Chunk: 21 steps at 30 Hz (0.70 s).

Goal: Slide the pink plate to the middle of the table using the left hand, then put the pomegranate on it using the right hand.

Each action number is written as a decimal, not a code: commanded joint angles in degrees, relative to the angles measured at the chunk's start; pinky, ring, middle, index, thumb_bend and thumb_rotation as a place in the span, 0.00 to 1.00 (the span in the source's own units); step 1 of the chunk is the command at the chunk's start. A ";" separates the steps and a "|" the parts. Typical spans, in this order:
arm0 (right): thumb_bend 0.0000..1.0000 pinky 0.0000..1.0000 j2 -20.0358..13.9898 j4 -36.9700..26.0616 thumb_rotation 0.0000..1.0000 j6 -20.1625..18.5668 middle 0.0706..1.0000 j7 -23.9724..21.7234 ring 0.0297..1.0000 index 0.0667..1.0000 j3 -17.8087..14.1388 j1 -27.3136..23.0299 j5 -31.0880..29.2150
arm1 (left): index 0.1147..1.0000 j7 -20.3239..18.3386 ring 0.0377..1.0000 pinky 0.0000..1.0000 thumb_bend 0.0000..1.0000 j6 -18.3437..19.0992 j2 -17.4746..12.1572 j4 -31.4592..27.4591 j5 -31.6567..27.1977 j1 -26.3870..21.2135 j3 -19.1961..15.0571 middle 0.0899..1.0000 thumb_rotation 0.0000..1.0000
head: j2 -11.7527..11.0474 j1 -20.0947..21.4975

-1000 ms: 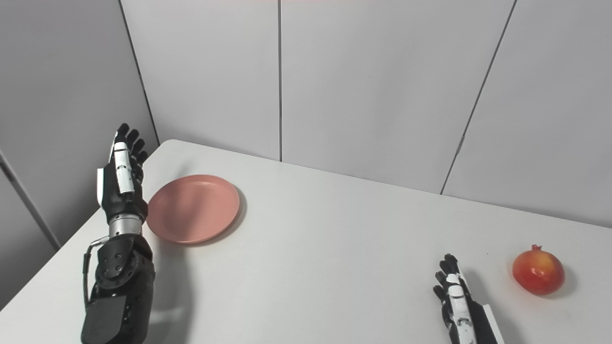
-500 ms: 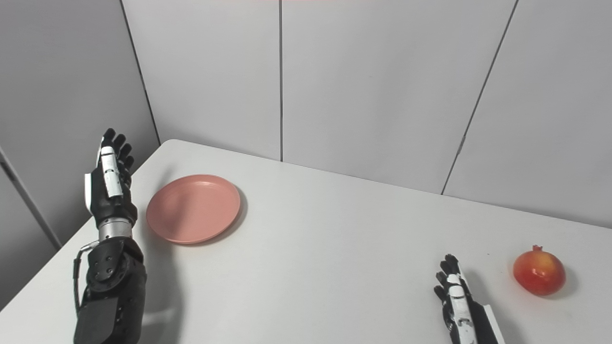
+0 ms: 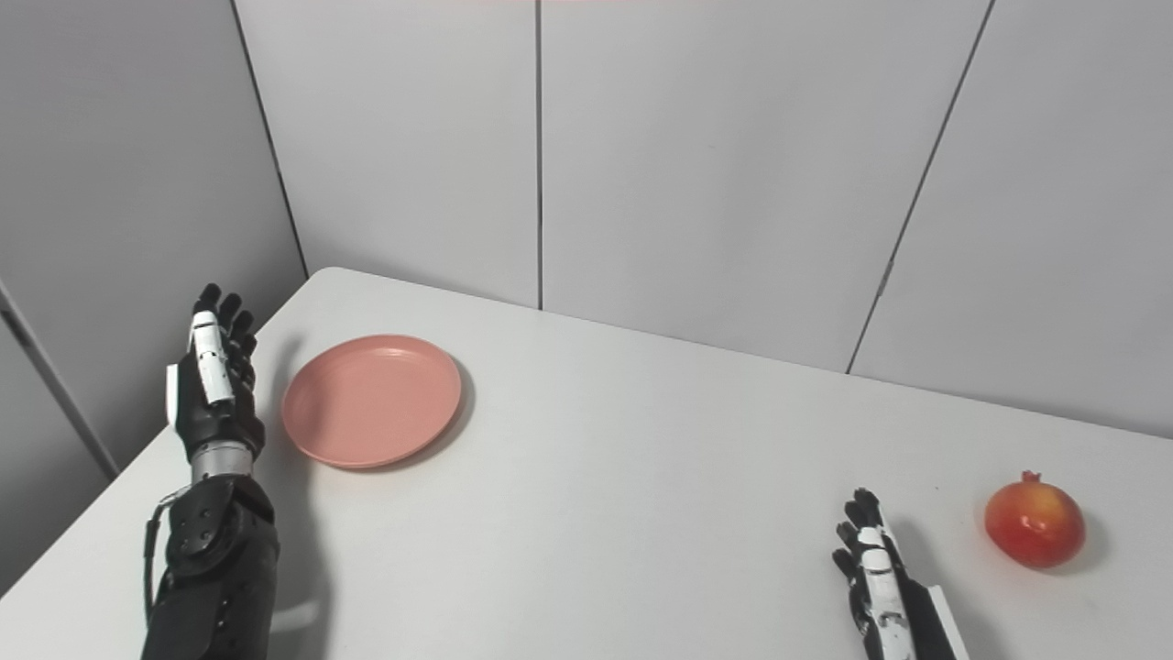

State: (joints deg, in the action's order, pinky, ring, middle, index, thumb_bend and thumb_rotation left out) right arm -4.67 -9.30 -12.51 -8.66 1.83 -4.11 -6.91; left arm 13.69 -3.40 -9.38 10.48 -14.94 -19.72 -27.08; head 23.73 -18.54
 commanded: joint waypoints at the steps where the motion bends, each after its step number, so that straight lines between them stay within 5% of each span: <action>1: 0.15 1.00 -0.49 -1.84 1.00 2.38 1.00 -0.47 1.00 0.99 -0.39 -0.44 -0.47 | 0.92 -1.08 0.95 0.99 0.37 -2.67 -1.72 -1.03 -0.40 -0.95 0.07 0.94 1.00 | 0.05 -0.02; 21: 0.14 1.00 -0.54 -2.21 1.00 2.17 1.00 -0.22 1.00 0.99 -0.34 -0.37 -0.40 | 0.87 -2.33 0.91 0.93 0.38 -5.41 -2.39 6.62 -2.39 -1.34 0.41 0.90 1.00 | 0.14 -0.13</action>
State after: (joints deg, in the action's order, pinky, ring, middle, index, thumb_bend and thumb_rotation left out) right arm -4.91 -9.42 -12.51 -8.65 1.83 -3.98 -7.09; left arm 12.53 -5.95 -9.83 17.67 -17.36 -19.43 -26.82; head 23.82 -18.63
